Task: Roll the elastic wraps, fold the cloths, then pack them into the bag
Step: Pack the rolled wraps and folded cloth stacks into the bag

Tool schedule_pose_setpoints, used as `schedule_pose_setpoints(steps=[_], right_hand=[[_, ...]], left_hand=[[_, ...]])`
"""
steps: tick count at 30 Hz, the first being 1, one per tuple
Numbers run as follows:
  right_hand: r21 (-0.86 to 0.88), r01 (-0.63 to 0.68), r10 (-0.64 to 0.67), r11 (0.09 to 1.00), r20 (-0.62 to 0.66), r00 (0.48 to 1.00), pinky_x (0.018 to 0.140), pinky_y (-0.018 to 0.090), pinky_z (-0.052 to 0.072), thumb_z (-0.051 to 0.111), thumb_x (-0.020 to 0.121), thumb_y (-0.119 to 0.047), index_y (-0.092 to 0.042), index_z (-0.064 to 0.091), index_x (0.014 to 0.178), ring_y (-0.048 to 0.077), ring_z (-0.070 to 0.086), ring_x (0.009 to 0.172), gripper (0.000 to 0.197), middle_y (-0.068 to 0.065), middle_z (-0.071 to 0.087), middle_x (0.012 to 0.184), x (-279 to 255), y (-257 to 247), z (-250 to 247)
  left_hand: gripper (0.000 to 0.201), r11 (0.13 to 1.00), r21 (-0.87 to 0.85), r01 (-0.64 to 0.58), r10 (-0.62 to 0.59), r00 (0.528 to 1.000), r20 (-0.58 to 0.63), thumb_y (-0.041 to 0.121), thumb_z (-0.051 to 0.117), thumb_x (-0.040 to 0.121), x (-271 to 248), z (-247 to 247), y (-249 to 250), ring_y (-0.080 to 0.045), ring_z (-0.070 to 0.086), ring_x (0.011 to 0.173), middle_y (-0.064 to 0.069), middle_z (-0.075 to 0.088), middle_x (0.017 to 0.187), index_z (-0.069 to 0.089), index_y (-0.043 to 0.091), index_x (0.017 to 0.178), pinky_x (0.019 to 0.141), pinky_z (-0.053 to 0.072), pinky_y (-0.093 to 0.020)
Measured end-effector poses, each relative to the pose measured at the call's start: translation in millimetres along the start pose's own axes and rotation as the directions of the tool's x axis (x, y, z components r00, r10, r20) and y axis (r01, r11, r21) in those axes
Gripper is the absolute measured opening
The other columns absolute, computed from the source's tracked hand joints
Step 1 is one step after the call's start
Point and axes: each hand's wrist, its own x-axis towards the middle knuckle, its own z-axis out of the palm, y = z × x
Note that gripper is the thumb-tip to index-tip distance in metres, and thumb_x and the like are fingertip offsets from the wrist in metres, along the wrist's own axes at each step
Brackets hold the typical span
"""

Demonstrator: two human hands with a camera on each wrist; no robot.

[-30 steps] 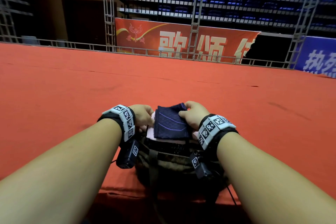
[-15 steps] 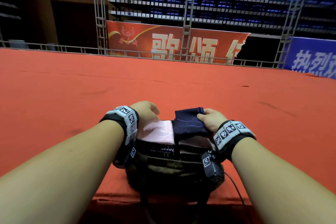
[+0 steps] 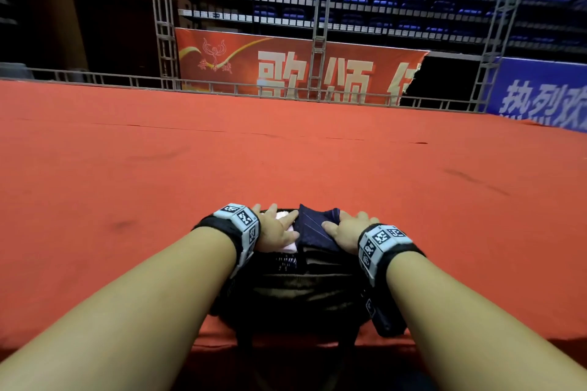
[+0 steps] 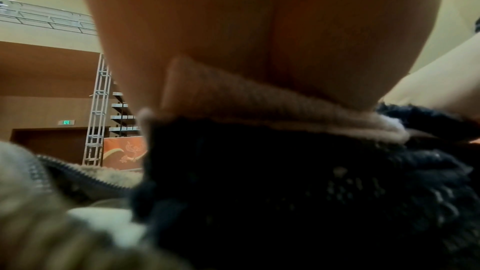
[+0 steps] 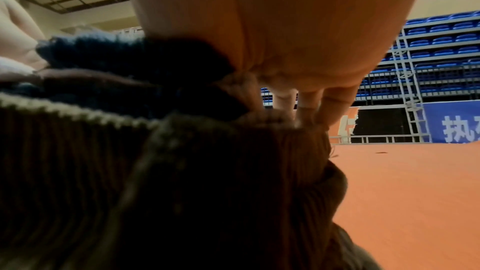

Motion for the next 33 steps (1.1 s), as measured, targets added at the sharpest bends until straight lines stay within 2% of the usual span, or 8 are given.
schedule_pose_setpoints(steps=[5, 9, 12, 15, 19, 26, 30, 33], right_hand=[[0.062, -0.01, 0.014, 0.998, -0.07, 0.997, 0.11, 0.047, 0.033, 0.039, 0.091, -0.068, -0.028, 0.047, 0.143, 0.041, 0.034, 0.132, 0.066, 0.017, 0.039, 0.145, 2, 5, 0], [0.155, -0.012, 0.027, 0.988, -0.097, 0.995, 0.1, 0.044, 0.036, 0.037, 0.084, -0.07, -0.027, 0.061, 0.127, 0.039, 0.044, 0.126, 0.066, 0.016, 0.053, 0.136, 9, 22, -13], [0.226, 0.011, 0.011, 0.974, -0.094, 0.996, 0.088, 0.04, 0.042, 0.035, 0.076, -0.067, -0.018, 0.068, 0.099, 0.036, 0.059, 0.108, 0.062, 0.016, 0.067, 0.116, 11, 33, -27], [0.318, 0.058, -0.048, 0.946, -0.04, 0.998, 0.067, 0.032, 0.041, 0.043, 0.096, -0.05, -0.012, 0.058, 0.074, 0.031, 0.061, 0.084, 0.047, 0.014, 0.067, 0.09, 12, 39, -38], [0.335, 0.049, -0.077, 0.941, 0.071, 0.995, 0.068, 0.032, 0.043, 0.05, 0.093, -0.056, -0.011, 0.066, 0.077, 0.03, 0.065, 0.078, 0.05, 0.013, 0.07, 0.083, 29, 40, -36], [0.311, 0.044, -0.115, 0.95, 0.214, 0.97, 0.069, 0.035, 0.055, 0.055, 0.094, -0.058, -0.007, 0.07, 0.099, 0.025, 0.06, 0.07, 0.053, 0.007, 0.064, 0.082, 91, 35, -38], [0.233, -0.007, -0.072, 0.972, 0.328, 0.942, 0.088, 0.047, 0.059, 0.057, 0.087, -0.069, -0.01, 0.071, 0.108, 0.03, 0.07, 0.089, 0.064, 0.012, 0.073, 0.104, 115, 29, -41], [0.211, -0.048, -0.038, 0.976, 0.387, 0.921, 0.091, 0.045, 0.058, 0.054, 0.091, -0.067, -0.016, 0.072, 0.1, 0.027, 0.07, 0.093, 0.055, 0.005, 0.073, 0.1, 116, 26, -39]], left_hand=[[0.063, 1.0, -0.018, -0.02, 0.019, 0.999, -0.029, 0.064, 0.021, 0.103, -2, 4, -5, -0.038, 0.007, 0.154, -0.003, 0.002, 0.17, -0.003, 0.047, 0.159, 0.123, 0.009, -0.053], [0.067, 0.959, -0.283, -0.031, 0.024, 0.999, -0.028, 0.064, 0.026, 0.103, -14, -9, -16, -0.033, 0.004, 0.156, 0.004, 0.006, 0.17, 0.003, 0.04, 0.161, 0.125, 0.004, -0.045], [0.064, 0.887, -0.461, -0.015, -0.024, 0.996, -0.08, 0.059, 0.029, 0.105, -27, -27, -24, -0.026, 0.029, 0.15, 0.002, 0.031, 0.163, 0.027, 0.026, 0.16, 0.119, 0.022, -0.031], [0.063, 0.846, -0.532, 0.031, -0.09, 0.992, -0.085, 0.057, 0.033, 0.105, -34, -54, -32, -0.026, 0.051, 0.13, -0.008, 0.052, 0.149, 0.046, 0.016, 0.15, 0.096, 0.045, -0.023], [0.07, 0.863, -0.501, 0.071, -0.126, 0.989, -0.077, 0.064, 0.036, 0.101, -17, -79, -53, -0.029, 0.053, 0.131, -0.008, 0.057, 0.144, 0.05, 0.015, 0.148, 0.113, 0.038, -0.036], [0.062, 0.757, -0.641, 0.126, -0.073, 0.991, 0.109, 0.059, 0.058, 0.095, 67, -89, -96, -0.03, 0.066, 0.111, -0.001, 0.066, 0.126, 0.053, 0.021, 0.143, 0.103, 0.052, -0.049], [0.052, 0.682, -0.71, 0.175, -0.037, 0.978, 0.206, 0.05, 0.065, 0.094, 100, -87, -122, -0.03, 0.071, 0.103, 0.001, 0.069, 0.119, 0.058, 0.021, 0.137, 0.09, 0.055, -0.042], [0.046, 0.666, -0.709, 0.232, -0.022, 0.956, 0.293, 0.046, 0.067, 0.095, 108, -80, -137, -0.028, 0.072, 0.092, 0.0, 0.069, 0.116, 0.062, 0.02, 0.132, 0.079, 0.057, -0.038]])
